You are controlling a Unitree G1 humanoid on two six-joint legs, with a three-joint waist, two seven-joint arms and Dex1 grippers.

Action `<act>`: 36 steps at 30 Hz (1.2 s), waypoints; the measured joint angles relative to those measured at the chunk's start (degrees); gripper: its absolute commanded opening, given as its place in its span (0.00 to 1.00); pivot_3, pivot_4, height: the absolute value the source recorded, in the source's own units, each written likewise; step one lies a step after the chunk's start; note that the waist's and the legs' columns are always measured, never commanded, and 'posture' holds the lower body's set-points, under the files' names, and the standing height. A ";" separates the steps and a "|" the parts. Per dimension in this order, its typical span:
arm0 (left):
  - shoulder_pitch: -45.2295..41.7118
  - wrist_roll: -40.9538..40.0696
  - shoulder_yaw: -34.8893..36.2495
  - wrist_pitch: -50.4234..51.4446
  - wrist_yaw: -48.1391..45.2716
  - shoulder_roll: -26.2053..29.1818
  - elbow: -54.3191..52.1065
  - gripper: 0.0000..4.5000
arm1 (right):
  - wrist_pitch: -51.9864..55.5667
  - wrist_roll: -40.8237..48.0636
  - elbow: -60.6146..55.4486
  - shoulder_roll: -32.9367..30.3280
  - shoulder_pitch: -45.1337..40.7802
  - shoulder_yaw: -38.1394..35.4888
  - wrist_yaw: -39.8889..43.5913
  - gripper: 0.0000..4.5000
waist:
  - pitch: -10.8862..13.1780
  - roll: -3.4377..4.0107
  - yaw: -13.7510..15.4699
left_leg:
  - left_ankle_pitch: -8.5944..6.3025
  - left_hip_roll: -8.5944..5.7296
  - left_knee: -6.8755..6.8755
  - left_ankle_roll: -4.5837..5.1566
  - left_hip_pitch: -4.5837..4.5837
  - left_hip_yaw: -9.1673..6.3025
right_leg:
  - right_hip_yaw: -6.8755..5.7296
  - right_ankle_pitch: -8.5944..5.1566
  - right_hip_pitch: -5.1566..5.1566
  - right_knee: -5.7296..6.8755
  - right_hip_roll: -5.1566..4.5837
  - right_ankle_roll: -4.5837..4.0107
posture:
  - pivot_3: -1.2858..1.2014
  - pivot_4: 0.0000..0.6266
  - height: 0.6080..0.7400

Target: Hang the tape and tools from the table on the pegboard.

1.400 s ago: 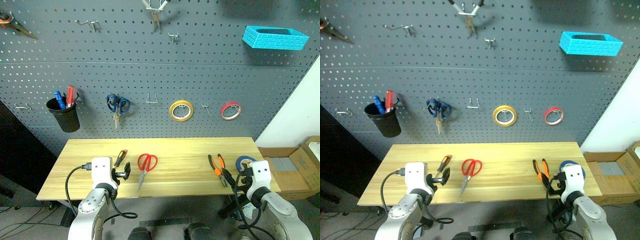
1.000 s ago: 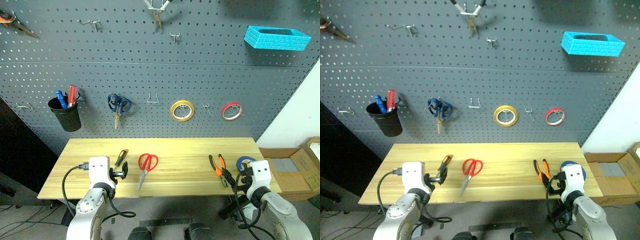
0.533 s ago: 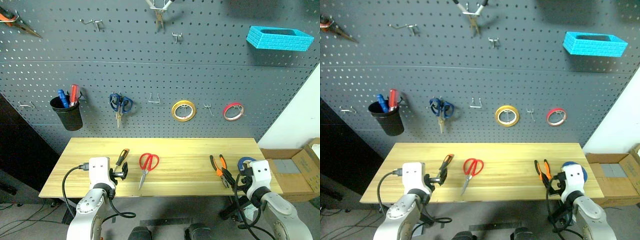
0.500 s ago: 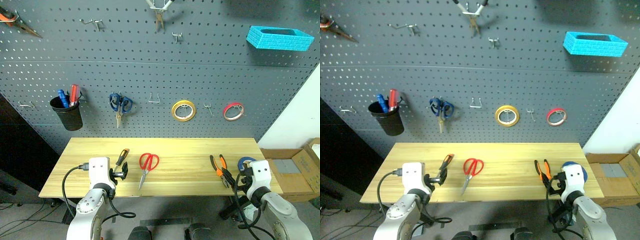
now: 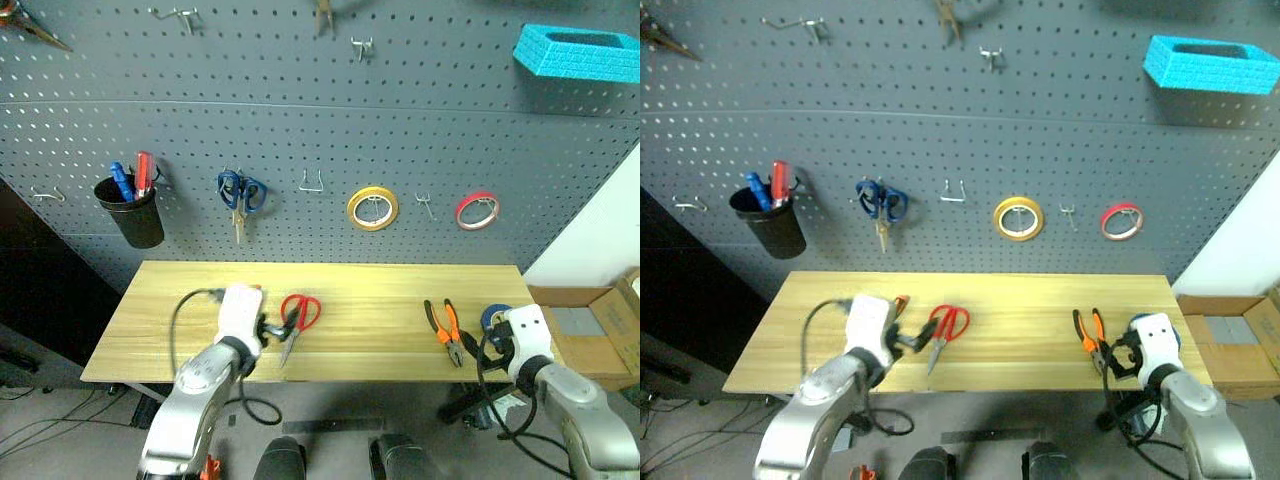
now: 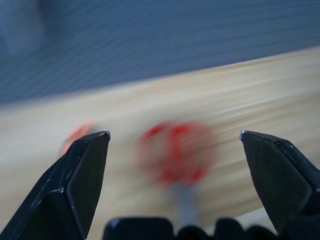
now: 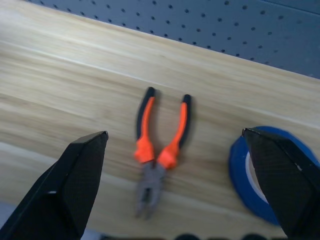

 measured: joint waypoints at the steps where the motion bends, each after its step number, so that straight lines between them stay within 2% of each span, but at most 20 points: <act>1: -3.51 -0.12 -2.17 -0.28 -2.34 0.02 1.88 1.00 | 0.14 -0.03 2.38 -0.87 -1.88 -0.04 0.65 1.00 | 0.41 -0.01 -0.05 | 0.01 -0.03 -0.02 0.01 -0.07 0.04 | 0.05 0.02 0.13 0.02 0.01 0.03 | 0.55 0.36 1.00; 5: -15.06 0.91 -9.98 -3.62 -10.54 -0.97 12.12 1.00 | 1.41 0.03 10.17 -3.34 -8.74 -0.04 2.49 1.00 | 2.43 0.10 -0.37 | -0.07 -0.08 -0.10 0.14 -0.37 -0.04 | 0.15 0.06 -0.02 0.07 0.12 0.25 | 0.54 0.41 1.00; 7: -18.48 1.79 -13.58 -6.32 -14.24 -1.96 16.64 1.00 | 1.91 0.05 13.47 -4.08 -11.09 -0.02 3.37 1.00 | 3.04 0.23 -0.45 | -0.24 -0.08 -0.07 0.40 -0.54 -0.10 | 0.15 0.11 -0.10 0.09 0.16 0.48 | 0.53 0.47 1.00; 10: -24.18 4.57 -19.02 -13.82 -19.54 -4.11 25.35 1.00 | 2.28 -0.03 19.24 -5.46 -15.99 0.07 4.74 1.00 | 4.48 0.55 -0.43 | -0.31 -0.13 -0.05 0.46 -1.04 -0.12 | 0.15 0.14 -0.49 0.08 0.14 0.33 | 0.52 0.49 1.00; 12: -27.45 6.20 -21.34 -19.15 -22.03 -6.42 31.76 1.00 | 2.45 0.02 22.59 -6.26 -18.64 0.00 5.34 1.00 | 5.35 0.59 -0.36 | -0.43 -0.23 -0.03 0.65 -1.07 -0.14 | 0.16 0.12 -0.48 0.07 0.05 0.36 | 0.52 0.53 1.00; 19: -35.51 9.14 -22.77 -29.45 -24.31 -13.99 46.24 1.00 | 5.56 0.59 29.23 -6.53 -22.92 -2.08 4.87 1.00 | 7.99 0.55 -0.67 | -0.57 -0.71 0.13 0.88 -1.20 -0.24 | 0.21 0.00 -0.48 0.12 -0.44 0.70 | 0.51 0.58 1.00; 25: -40.67 10.65 -22.71 -34.74 -24.33 -20.44 55.50 1.00 | 8.24 1.31 34.46 -5.90 -25.32 -3.67 3.05 1.00 | 9.71 0.63 -1.74 | -0.74 -1.00 0.90 1.14 -1.84 -0.37 | 0.06 0.09 -0.57 0.09 -0.83 1.18 | 0.51 0.60 1.00; 29: -41.54 10.65 -22.32 -35.16 -25.36 -21.02 56.05 1.00 | 8.33 1.86 38.39 -5.53 -26.56 -4.20 2.74 1.00 | 10.13 0.64 -2.04 | -0.74 -1.15 0.90 1.14 -1.84 -0.37 | 0.09 0.06 -0.56 0.12 -0.97 1.31 | 0.51 0.61 1.00; 35: -41.57 10.64 -21.27 -35.16 -26.57 -21.02 56.29 1.00 | 7.29 2.62 43.64 -5.55 -30.05 -5.09 4.99 1.00 | 10.43 0.26 -2.28 | -0.73 -1.15 0.92 1.13 -1.82 -0.47 | 0.00 0.07 -0.51 0.14 -0.97 1.34 | 0.52 0.63 1.00; 36: -41.57 10.64 -21.25 -35.15 -26.71 -21.02 56.35 1.00 | 6.96 2.61 44.33 -5.60 -30.36 -5.09 5.78 0.96 | 10.49 0.15 -2.28 | -0.73 -1.15 0.93 1.13 -1.82 -0.48 | -0.01 0.08 -0.51 0.13 -0.97 1.35 | 0.52 0.63 1.00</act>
